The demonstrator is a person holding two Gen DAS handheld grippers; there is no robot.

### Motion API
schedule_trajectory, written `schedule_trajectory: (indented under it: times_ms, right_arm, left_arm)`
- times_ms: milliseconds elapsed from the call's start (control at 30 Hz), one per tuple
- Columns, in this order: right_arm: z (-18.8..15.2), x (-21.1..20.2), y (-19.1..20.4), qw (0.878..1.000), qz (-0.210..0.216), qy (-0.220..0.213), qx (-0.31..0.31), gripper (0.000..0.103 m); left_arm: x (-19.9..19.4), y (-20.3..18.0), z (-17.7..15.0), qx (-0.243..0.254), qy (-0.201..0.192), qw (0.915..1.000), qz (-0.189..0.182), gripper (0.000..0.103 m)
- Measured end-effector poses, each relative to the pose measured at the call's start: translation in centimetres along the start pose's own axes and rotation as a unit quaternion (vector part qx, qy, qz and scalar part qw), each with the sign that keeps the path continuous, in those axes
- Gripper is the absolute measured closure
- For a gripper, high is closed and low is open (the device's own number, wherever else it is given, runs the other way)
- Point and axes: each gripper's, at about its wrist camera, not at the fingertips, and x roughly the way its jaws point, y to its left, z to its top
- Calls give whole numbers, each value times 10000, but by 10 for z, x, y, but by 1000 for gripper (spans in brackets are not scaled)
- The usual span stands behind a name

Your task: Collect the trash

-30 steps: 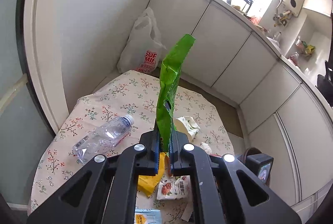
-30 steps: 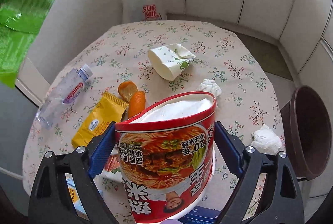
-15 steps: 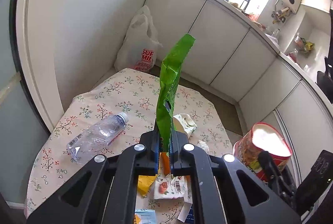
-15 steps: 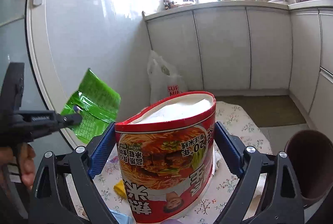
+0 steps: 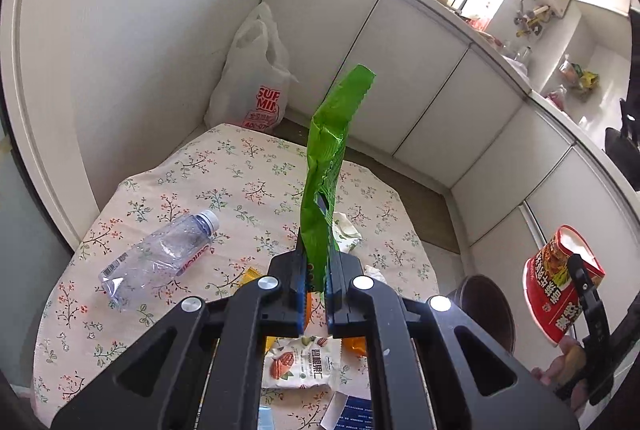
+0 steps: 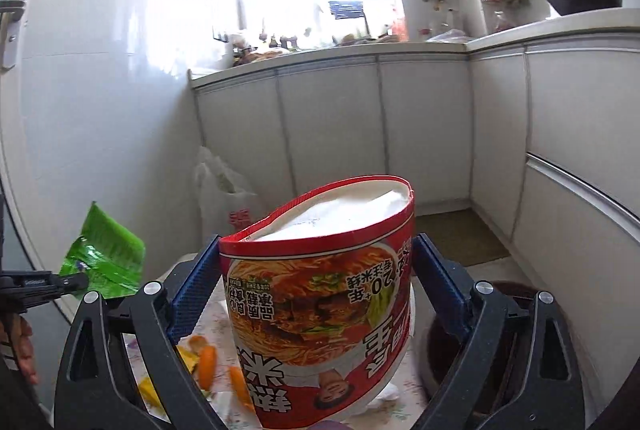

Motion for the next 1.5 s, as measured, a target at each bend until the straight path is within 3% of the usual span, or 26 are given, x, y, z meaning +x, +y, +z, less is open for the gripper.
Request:
schedule_trajectory:
  times_ms: [233, 367, 500, 667, 833, 1000, 1233, 1300, 1400, 1500]
  right_arm:
    - [-7, 24, -83, 9942, -905, 373, 442, 13]
    - [-21, 45, -107, 9842, -1386, 930, 584, 7]
    - [-28, 51, -119, 9730, -1823, 1295, 578, 7]
    - [-16, 26, -137, 9620, -2334, 1174, 797, 7]
    - [-3, -6, -178, 9456, -2649, 930, 1647, 7]
    - [-4, -26, -210, 9300, -2849, 803, 2179, 7]
    - [-5, -35, -229, 9253, -2804, 764, 2438, 7]
    - [-6, -38, -233, 9236, -2820, 756, 2482, 7]
    - [-7, -40, -237, 9237, -2757, 781, 2543, 7]
    - [-9, -41, -237, 9255, -2708, 822, 2517, 7]
  left_arm:
    - [13, -20, -5, 142, 76, 9999, -55, 97]
    - [24, -38, -12, 209, 182, 9995, -166, 97]
    - [37, -66, -24, 402, 371, 9977, -407, 97]
    - [52, -113, -43, 730, 608, 9918, -850, 97]
    - [76, -170, -66, 1117, 966, 9820, -1176, 96]
    - [109, -231, -83, 1131, 1403, 9706, -1593, 96]
    - [154, -301, -109, 1111, 1930, 9573, -1843, 93]
    - [163, -313, -116, 1146, 2071, 9548, -1797, 84]
    - [164, -316, -121, 1083, 2100, 9559, -1744, 45]
    - [161, -311, -122, 1035, 2147, 9558, -1723, 41]
